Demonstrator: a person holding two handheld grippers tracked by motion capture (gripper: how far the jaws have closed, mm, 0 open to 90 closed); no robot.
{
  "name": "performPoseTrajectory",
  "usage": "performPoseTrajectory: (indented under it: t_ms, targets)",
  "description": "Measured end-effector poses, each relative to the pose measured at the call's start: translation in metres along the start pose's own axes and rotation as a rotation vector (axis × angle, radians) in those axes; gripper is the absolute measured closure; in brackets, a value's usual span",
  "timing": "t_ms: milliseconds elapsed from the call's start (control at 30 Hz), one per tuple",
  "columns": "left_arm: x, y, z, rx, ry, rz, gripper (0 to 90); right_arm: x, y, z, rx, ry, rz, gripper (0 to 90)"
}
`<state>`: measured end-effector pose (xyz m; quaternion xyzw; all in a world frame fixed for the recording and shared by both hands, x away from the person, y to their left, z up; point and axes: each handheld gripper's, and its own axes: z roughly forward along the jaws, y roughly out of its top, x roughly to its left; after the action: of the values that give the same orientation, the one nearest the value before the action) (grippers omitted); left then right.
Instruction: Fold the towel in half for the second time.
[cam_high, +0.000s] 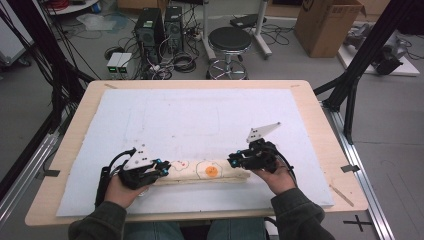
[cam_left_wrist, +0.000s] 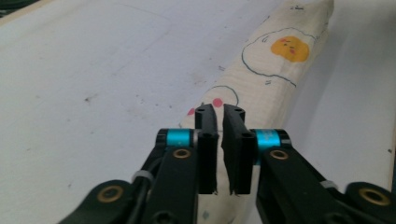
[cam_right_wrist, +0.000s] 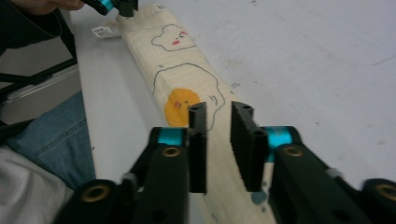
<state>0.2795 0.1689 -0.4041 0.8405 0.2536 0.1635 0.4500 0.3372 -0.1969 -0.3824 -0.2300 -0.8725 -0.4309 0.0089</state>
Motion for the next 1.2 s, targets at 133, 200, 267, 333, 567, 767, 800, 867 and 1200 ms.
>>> performPoseTrajectory:
  t_ms: [133, 200, 267, 333, 567, 767, 800, 867, 1200]
  targets:
    - [0.0, -0.001, 0.014, 0.054, -0.024, 0.01, 89.3, -0.004, 0.004, 0.02, 0.047, 0.039, 0.027, 89.4]
    - [0.0, -0.004, 0.017, 0.07, -0.035, 0.003, 89.4, -0.004, 0.005, 0.029, 0.072, 0.053, 0.034, 89.4]
    - [0.0, -0.007, 0.02, 0.089, -0.034, 0.003, 89.4, -0.003, 0.004, 0.037, 0.094, 0.075, 0.047, 89.4]
    - [0.0, -0.01, 0.021, 0.107, -0.036, 0.003, 89.4, -0.003, 0.003, 0.042, 0.102, 0.089, 0.046, 89.4]
    - [0.004, -0.022, 0.021, 0.163, -0.021, -0.01, 89.3, -0.005, -0.008, 0.053, 0.174, 0.119, 0.075, 89.4]
    - [0.006, -0.027, 0.017, 0.16, -0.013, -0.02, 88.8, -0.008, -0.021, 0.048, 0.189, 0.119, 0.098, 89.4]
    - [0.006, -0.028, 0.016, 0.16, -0.014, -0.022, 88.7, -0.009, -0.024, 0.046, 0.185, 0.116, 0.1, 89.3]
    - [0.006, -0.029, 0.015, 0.159, -0.012, -0.02, 88.6, -0.011, -0.029, 0.042, 0.18, 0.11, 0.105, 89.4]
    - [0.007, -0.034, 0.008, 0.157, 0.005, -0.018, 85.9, -0.02, -0.052, 0.016, 0.143, 0.083, 0.145, 89.0]
